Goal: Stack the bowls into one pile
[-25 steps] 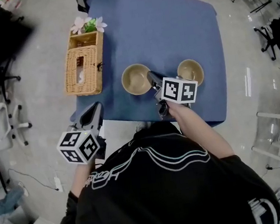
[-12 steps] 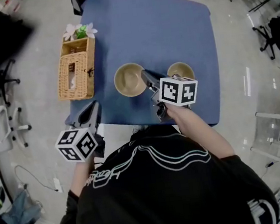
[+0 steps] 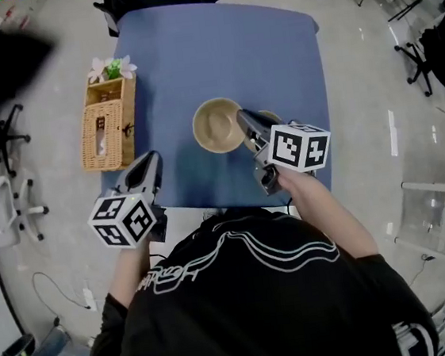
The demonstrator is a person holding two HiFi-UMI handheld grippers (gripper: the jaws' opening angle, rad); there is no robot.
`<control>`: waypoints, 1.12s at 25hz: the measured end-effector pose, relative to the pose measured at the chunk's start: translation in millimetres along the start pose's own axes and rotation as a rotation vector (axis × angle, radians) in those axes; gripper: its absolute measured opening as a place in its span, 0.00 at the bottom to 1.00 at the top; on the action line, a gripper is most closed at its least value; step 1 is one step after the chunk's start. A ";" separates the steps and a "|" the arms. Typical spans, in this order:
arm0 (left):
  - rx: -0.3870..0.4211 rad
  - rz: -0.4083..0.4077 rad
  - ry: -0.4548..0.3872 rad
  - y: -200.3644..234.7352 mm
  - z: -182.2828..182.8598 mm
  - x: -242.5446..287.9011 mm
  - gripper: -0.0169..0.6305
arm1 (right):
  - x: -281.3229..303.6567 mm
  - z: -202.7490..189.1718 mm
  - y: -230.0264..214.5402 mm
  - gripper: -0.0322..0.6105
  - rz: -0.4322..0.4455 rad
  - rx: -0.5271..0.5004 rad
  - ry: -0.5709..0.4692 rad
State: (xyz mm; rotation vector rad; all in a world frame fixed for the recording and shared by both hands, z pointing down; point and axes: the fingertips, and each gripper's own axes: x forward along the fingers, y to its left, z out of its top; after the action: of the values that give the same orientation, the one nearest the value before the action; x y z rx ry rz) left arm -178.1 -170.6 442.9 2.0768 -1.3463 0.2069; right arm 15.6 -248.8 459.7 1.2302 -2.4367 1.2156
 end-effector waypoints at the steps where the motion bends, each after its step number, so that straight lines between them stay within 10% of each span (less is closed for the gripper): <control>1: 0.005 0.000 0.002 -4.7 1.2 4.4 0.08 | -6.2 4.0 -5.2 0.12 -0.002 -0.001 -0.005; 28: 0.046 -0.006 0.045 -90.2 -27.7 71.7 0.08 | -65.9 -11.9 -122.0 0.12 -0.053 -0.041 0.088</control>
State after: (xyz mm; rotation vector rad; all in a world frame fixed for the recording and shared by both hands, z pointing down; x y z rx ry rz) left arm -61.5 -184.8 458.4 2.1013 -1.3194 0.2828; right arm 145.0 -241.1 510.1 1.1958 -2.3394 1.1746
